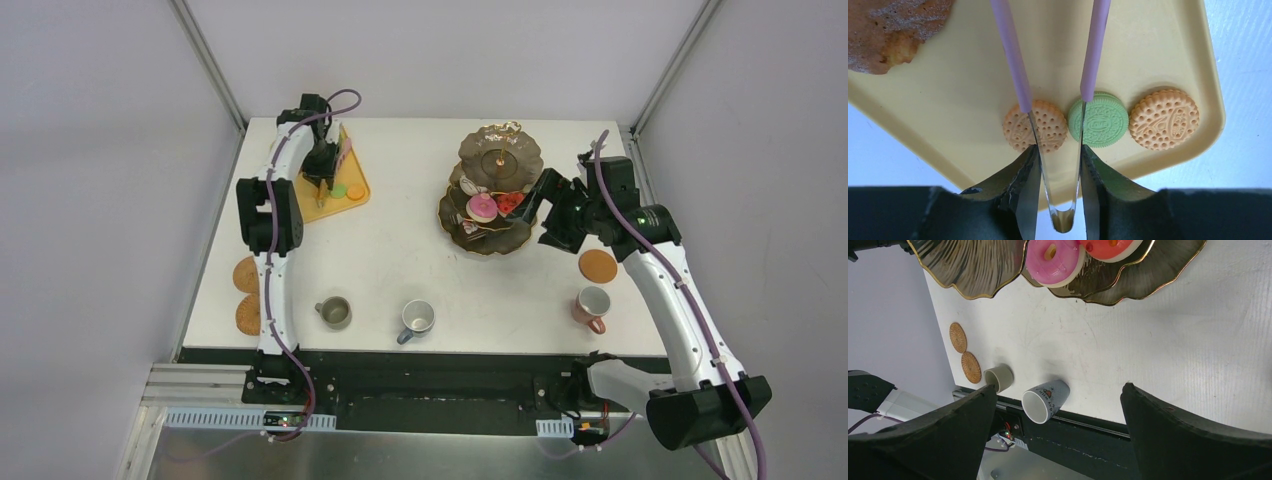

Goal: Serve the afternoon tea
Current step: Pick up the desert from the tray, then place the desert on the desert table.

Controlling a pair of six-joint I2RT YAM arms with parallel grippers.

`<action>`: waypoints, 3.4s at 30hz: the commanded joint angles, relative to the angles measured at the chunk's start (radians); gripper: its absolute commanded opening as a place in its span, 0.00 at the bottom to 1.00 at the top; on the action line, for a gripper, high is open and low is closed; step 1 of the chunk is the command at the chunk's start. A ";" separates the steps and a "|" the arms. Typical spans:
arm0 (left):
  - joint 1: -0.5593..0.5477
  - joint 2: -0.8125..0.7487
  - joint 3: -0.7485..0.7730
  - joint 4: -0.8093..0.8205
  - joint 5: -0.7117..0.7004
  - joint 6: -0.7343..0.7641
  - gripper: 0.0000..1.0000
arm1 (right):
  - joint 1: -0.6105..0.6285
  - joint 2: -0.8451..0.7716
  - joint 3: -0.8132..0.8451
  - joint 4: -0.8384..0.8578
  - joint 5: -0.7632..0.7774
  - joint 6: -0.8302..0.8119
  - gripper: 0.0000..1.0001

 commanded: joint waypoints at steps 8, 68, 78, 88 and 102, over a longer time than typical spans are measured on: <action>-0.009 -0.008 0.068 -0.058 -0.067 -0.040 0.07 | -0.005 -0.011 0.021 0.002 -0.007 0.005 0.99; -0.576 -0.310 -0.375 0.124 0.113 0.064 0.00 | -0.005 -0.135 -0.041 0.027 -0.044 0.010 0.99; -0.588 -0.277 -0.324 0.080 0.079 0.046 0.20 | -0.005 -0.143 -0.044 0.025 -0.040 0.012 0.99; -0.582 -0.309 -0.373 0.098 0.039 0.044 0.30 | -0.004 -0.149 -0.044 0.024 -0.038 0.011 0.99; -0.515 -0.473 -0.493 0.140 0.100 0.066 0.31 | -0.005 -0.146 -0.047 0.038 -0.049 0.014 0.99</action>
